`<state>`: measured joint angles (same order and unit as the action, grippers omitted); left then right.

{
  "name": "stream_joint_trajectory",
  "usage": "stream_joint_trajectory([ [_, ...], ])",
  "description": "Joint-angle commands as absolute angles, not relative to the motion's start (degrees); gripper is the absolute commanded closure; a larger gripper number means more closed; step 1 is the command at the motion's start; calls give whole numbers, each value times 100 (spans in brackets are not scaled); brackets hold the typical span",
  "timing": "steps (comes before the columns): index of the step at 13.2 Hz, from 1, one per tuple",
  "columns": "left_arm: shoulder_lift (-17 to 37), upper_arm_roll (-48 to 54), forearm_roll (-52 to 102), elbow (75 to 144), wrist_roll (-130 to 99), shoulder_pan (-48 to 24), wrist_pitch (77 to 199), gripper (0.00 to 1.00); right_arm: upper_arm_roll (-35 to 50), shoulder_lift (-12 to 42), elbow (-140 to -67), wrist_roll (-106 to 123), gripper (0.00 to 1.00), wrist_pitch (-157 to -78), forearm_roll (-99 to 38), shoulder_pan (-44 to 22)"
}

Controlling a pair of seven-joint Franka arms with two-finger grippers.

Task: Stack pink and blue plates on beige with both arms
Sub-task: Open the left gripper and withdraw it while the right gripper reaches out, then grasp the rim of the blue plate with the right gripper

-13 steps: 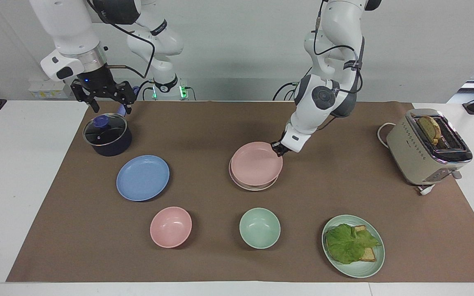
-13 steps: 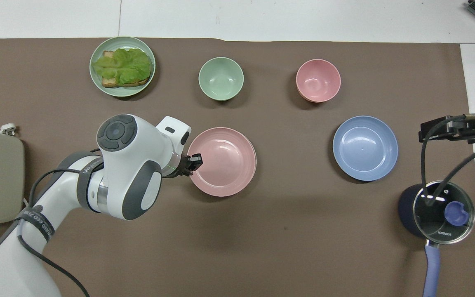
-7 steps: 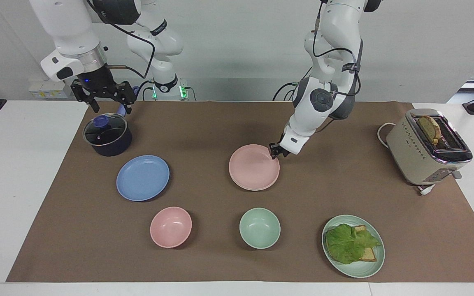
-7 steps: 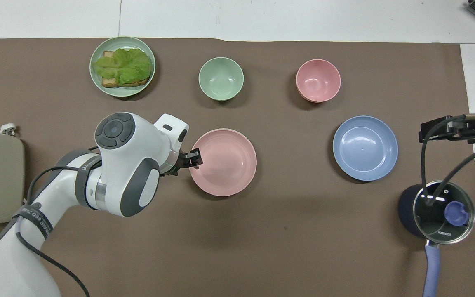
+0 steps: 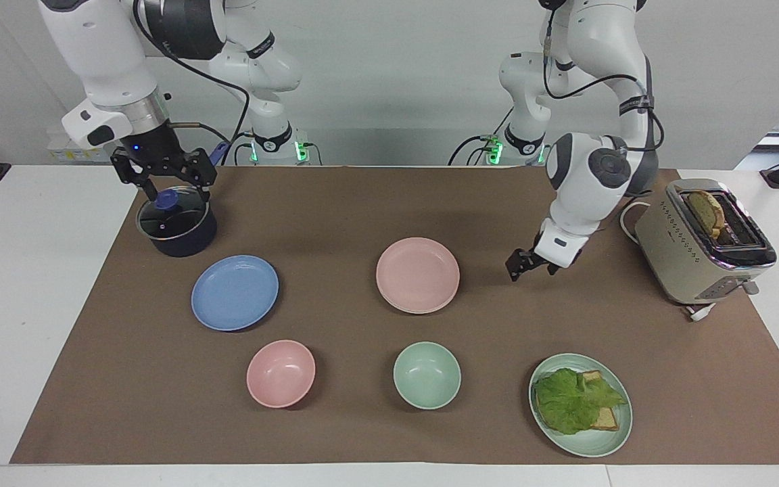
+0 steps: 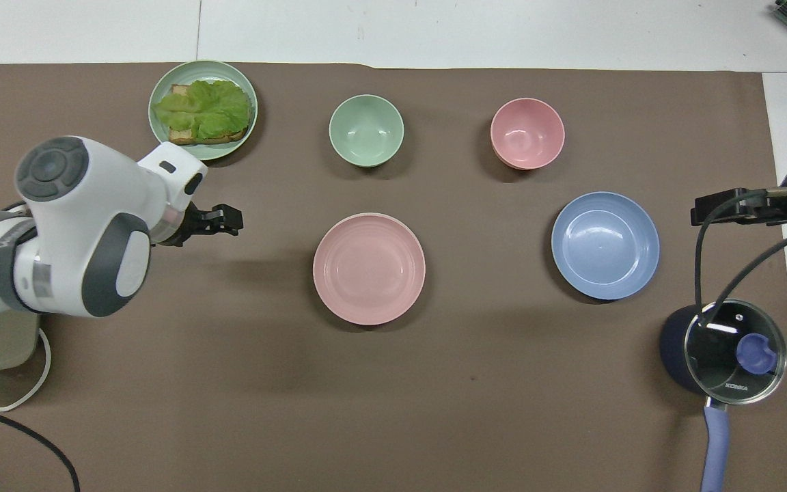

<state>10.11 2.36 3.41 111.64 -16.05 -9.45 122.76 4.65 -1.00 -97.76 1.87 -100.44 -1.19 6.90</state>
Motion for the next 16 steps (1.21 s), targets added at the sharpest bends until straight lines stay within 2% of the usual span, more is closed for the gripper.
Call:
stream_joint_trajectory([
  [1, 721, 290, 88, 10926, -751, -380, 11674, 0, 475, -229, -10615, 737, 0, -10895, -457, 958],
  [4, 572, 290, 88, 10452, 60, 105, 11111, 0, 475, 34, -11143, 1211, 0, -11748, -797, 1142],
  [6, 536, 273, -60, 9970, 105, 149, 10734, 0, 475, 420, -11433, 1625, 0, -12503, -993, 1213],
  [10, 475, 281, -114, 9028, 88, 79, 9767, 0, 475, 975, -11759, 2029, 0, -13252, -993, 1370],
  [12, 177, 307, -88, 9009, 70, 79, 9668, 0, 475, 1037, -11935, 2223, 0, -13342, -993, 1502],
  [15, -61, 308, -70, 9017, 70, 70, 9431, 0, 475, 1449, -11988, 2522, 0, -13648, -1002, 1635],
  [16, -79, 308, -70, 9026, 70, 70, 9378, 0, 475, 1468, -12014, 2522, 6, -13710, -1002, 1635],
])
